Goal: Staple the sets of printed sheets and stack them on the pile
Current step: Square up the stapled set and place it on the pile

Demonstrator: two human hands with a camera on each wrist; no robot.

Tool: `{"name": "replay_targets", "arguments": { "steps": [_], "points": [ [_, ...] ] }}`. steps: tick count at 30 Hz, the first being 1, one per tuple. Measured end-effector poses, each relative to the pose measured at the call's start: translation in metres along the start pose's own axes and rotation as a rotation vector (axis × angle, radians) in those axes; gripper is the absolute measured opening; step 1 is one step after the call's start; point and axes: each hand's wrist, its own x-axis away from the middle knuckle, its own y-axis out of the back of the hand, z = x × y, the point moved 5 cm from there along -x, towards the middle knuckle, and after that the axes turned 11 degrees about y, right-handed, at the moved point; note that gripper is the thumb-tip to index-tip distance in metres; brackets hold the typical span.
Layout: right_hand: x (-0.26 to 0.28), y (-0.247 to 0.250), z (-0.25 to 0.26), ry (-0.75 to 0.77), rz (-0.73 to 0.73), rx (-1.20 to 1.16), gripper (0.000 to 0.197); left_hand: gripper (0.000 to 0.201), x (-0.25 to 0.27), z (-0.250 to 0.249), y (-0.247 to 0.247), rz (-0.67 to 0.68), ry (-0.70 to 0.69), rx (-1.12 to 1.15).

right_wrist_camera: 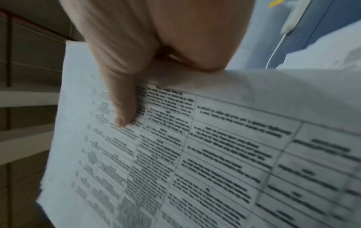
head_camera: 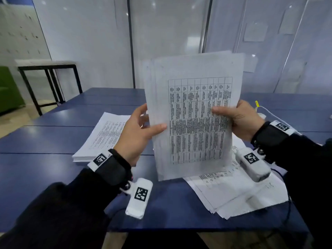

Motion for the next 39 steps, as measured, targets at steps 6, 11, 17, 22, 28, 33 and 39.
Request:
{"name": "replay_targets", "arguments": {
  "steps": [6,11,17,22,28,33,39],
  "points": [
    [-0.011,-0.008,0.017,0.072,-0.158,-0.073,0.038,0.021,-0.016,-0.073,-0.008,-0.160,-0.268,0.079],
    [-0.011,-0.016,0.021,0.104,-0.152,-0.052,0.059,0.042,-0.019,-0.080,0.005,-0.234,-0.319,-0.113],
    [0.016,-0.044,-0.013,0.107,-0.057,0.136,0.046,0.063,-0.006,-0.026,0.001,-0.119,-0.205,-0.197],
    [-0.006,-0.062,0.022,0.225,-0.116,0.062,0.035,0.064,-0.016,-0.069,-0.001,-0.142,-0.339,-0.191],
    [-0.002,-0.057,0.000,0.147,-0.097,-0.009,0.059,0.060,-0.010,-0.050,0.014,-0.114,-0.293,-0.184],
    [-0.005,-0.067,0.006,0.180,-0.104,0.092,0.031,0.059,-0.015,-0.051,0.014,-0.189,-0.319,-0.139],
    [-0.017,-0.073,0.024,0.217,-0.132,0.060,0.038,0.052,-0.021,-0.073,0.014,-0.134,-0.316,-0.063]
  ]
}}
